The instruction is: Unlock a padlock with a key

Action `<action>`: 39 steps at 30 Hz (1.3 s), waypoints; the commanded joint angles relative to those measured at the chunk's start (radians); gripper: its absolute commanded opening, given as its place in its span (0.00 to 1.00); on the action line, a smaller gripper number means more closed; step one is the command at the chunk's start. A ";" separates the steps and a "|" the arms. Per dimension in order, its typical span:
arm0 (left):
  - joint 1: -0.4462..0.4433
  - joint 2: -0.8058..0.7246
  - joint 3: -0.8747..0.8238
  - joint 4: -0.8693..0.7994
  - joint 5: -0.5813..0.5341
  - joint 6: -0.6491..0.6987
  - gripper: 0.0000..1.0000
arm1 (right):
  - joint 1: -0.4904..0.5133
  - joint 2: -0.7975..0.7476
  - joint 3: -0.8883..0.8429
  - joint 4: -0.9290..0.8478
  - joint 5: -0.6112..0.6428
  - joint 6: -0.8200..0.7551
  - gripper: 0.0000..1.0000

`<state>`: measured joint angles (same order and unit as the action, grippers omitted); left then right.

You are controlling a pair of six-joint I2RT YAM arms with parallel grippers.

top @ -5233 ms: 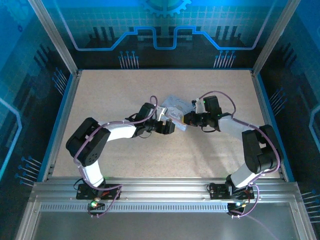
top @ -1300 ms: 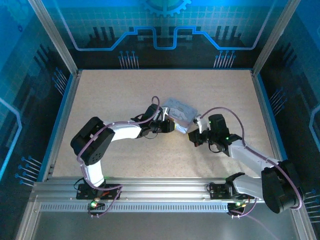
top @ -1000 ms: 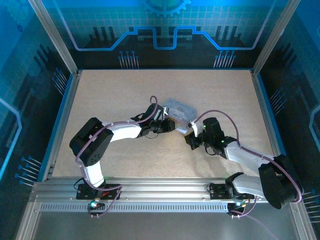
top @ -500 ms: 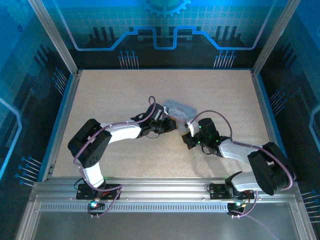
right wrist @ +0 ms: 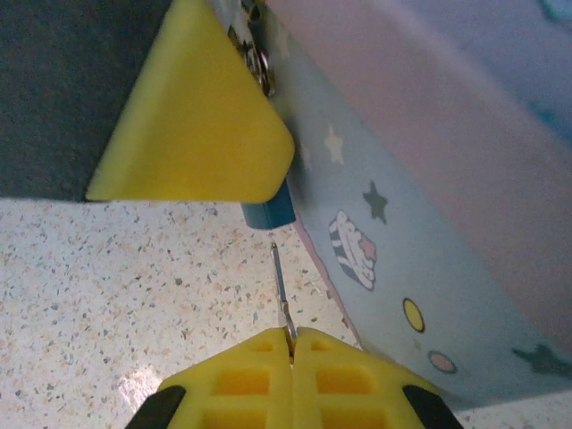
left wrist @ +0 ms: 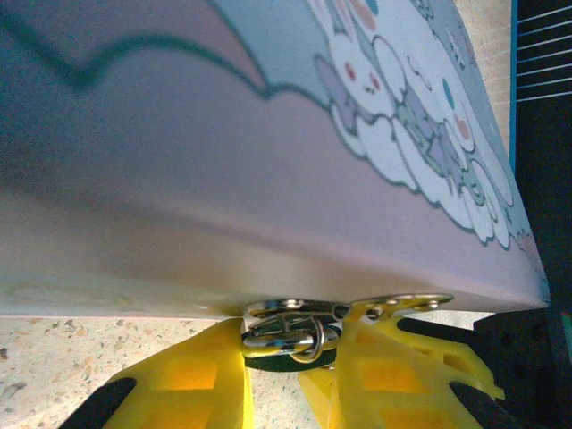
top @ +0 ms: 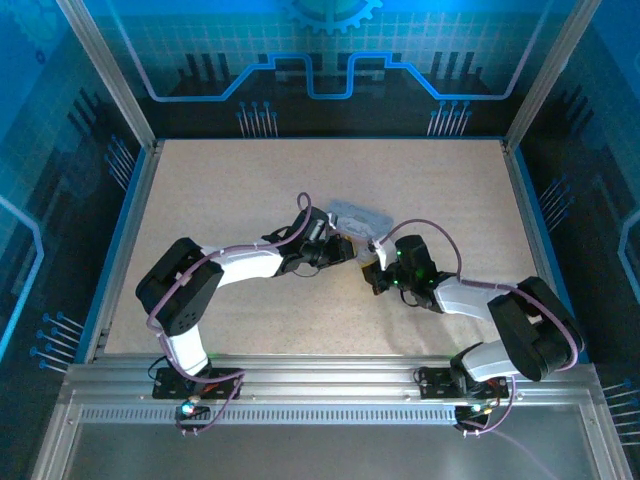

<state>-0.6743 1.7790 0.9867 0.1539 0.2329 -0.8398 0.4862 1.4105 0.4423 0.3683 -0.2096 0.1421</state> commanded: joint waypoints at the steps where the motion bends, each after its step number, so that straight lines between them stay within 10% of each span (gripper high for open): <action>1: -0.008 -0.035 0.027 0.017 0.021 -0.005 0.12 | 0.014 0.015 -0.012 0.054 0.013 0.019 0.00; 39: -0.010 -0.036 0.021 0.008 0.009 -0.006 0.12 | 0.015 0.004 -0.020 0.046 -0.027 -0.003 0.00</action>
<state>-0.6773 1.7790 0.9867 0.1539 0.2329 -0.8398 0.4862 1.4250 0.4381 0.3958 -0.2276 0.1520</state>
